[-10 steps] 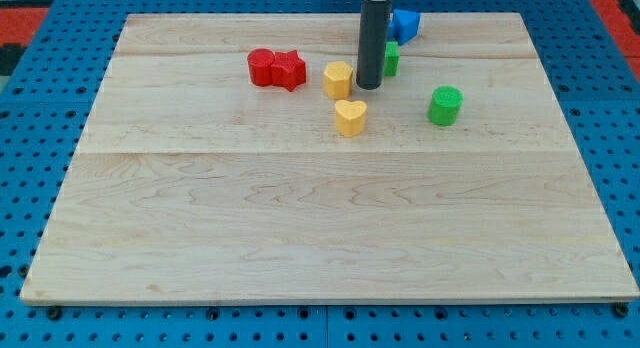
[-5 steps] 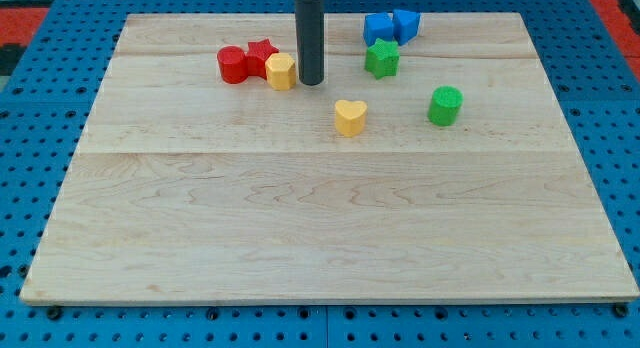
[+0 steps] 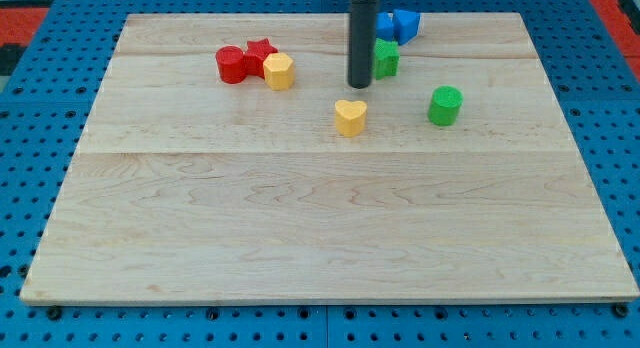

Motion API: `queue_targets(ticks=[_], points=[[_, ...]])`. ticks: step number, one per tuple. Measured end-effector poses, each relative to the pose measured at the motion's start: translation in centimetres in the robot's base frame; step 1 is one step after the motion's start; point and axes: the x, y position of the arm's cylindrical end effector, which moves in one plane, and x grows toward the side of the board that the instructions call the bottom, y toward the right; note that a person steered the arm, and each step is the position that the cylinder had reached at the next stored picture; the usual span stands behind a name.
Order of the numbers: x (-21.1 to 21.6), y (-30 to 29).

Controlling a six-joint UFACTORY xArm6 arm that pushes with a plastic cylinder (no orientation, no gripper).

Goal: Push the yellow heart to the red circle

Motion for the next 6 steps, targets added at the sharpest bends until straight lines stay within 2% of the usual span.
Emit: queue_targets(ticks=[3,4,6], points=[[0.7,0.6],[0.7,3.0],[7.1,2.2]])
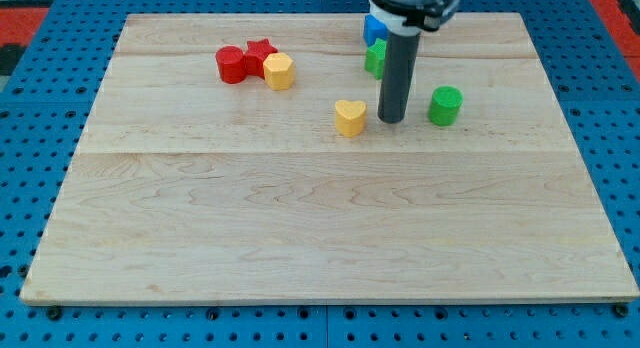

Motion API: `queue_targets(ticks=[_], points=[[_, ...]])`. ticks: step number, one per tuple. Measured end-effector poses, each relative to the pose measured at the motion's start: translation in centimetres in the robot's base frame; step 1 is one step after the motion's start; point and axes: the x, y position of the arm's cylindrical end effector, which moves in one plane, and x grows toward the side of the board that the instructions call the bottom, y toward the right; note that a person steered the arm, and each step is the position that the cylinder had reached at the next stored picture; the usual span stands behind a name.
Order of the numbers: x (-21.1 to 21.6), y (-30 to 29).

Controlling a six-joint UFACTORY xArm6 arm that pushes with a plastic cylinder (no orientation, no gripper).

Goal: Push the yellow heart to the red circle

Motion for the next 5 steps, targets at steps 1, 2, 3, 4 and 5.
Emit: queue_targets(ticks=[1,2,3,4,5], points=[[0.8,-3.5],[0.7,-11.1],[-1.7,-17.3],[-1.7,-18.3],[1.6,-14.6]])
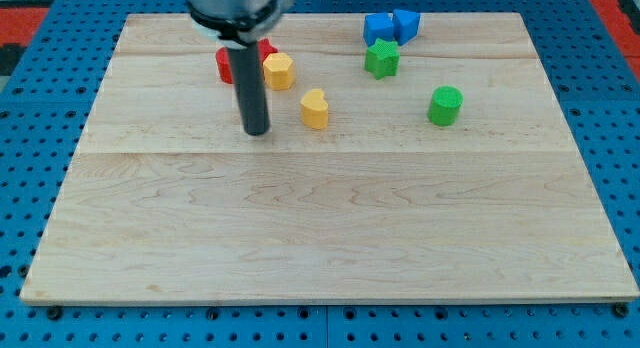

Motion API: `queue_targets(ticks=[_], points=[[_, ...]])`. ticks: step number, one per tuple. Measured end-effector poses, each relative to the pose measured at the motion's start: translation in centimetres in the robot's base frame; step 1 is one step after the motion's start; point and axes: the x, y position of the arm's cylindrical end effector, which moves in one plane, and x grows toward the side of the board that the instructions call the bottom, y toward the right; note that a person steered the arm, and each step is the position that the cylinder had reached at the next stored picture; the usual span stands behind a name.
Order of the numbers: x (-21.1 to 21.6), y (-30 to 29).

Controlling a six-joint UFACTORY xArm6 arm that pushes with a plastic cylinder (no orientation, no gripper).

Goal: Push the yellow heart to the red circle

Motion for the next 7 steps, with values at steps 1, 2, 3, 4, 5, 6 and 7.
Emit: queue_targets(ticks=[1,2,3,4,5,6,7], points=[[1.4,-1.6],[0.0,-3.3],[-1.0,-1.1],[-0.1,7.7],[-0.9,11.6],[-2.9,7.3],[-4.5,3.7]])
